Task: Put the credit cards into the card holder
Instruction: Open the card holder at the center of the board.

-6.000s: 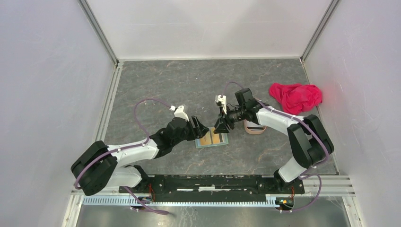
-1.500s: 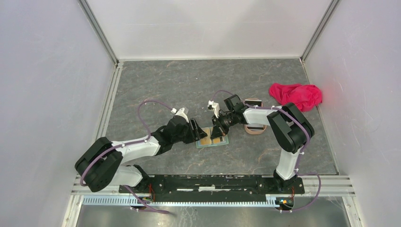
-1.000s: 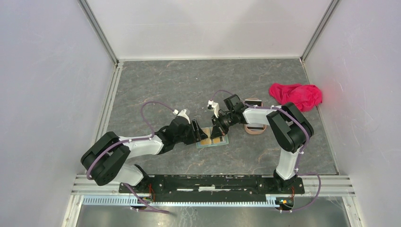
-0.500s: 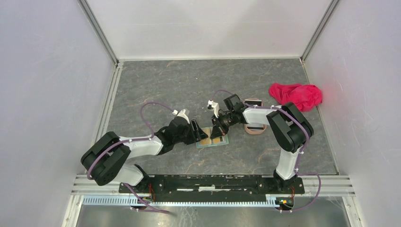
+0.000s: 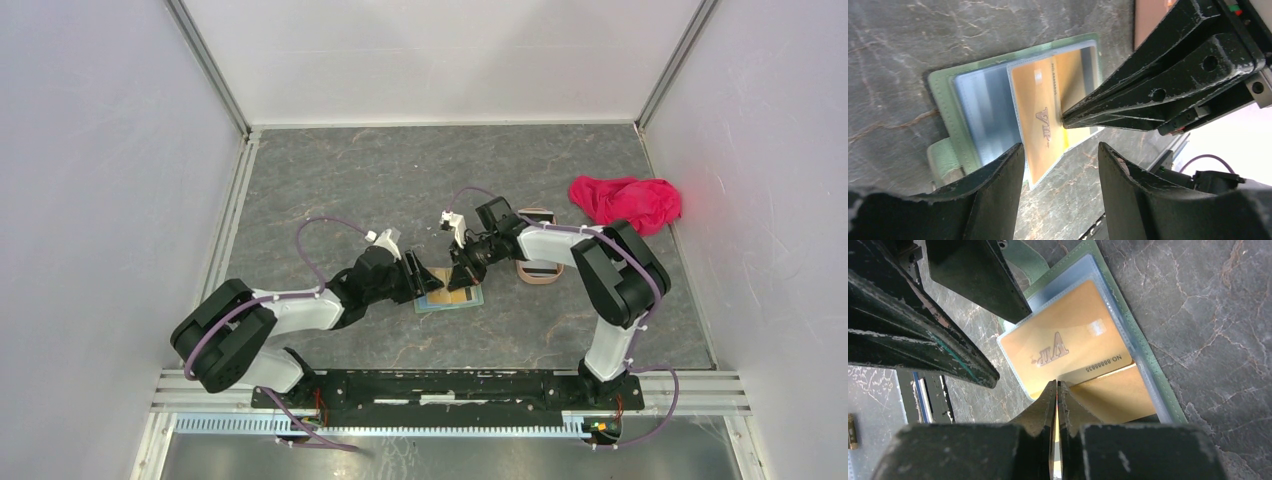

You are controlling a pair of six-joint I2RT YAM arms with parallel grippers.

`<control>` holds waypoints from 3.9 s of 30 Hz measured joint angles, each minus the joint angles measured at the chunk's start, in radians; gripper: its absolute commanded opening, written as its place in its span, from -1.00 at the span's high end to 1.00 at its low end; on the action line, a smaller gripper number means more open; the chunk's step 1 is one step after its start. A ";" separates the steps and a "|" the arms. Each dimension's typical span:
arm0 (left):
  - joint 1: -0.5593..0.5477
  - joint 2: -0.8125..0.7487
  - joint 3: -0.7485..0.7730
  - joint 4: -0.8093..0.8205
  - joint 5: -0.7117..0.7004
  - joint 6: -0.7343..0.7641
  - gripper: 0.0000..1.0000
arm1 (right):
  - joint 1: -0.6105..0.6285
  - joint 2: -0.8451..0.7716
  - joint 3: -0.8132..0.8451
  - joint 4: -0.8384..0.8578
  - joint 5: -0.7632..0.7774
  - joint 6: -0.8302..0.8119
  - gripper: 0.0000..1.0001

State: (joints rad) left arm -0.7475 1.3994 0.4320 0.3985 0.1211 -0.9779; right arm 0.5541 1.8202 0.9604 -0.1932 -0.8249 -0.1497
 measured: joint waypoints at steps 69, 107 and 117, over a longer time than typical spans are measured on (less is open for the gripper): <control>0.000 0.087 -0.008 0.221 0.151 -0.027 -0.19 | -0.147 -0.119 0.053 -0.173 -0.004 -0.242 0.84; -0.034 0.317 0.190 0.336 0.282 -0.026 -0.49 | -0.419 -0.289 0.050 -0.290 -0.100 -0.433 0.69; -0.034 0.314 0.218 0.356 0.277 -0.026 -0.21 | -0.438 -0.289 0.050 -0.296 -0.117 -0.444 0.68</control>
State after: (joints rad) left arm -0.7811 1.7134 0.6498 0.7547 0.3985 -1.0039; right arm 0.1165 1.5314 1.0103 -0.4889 -0.9421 -0.5934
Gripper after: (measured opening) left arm 0.632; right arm 0.158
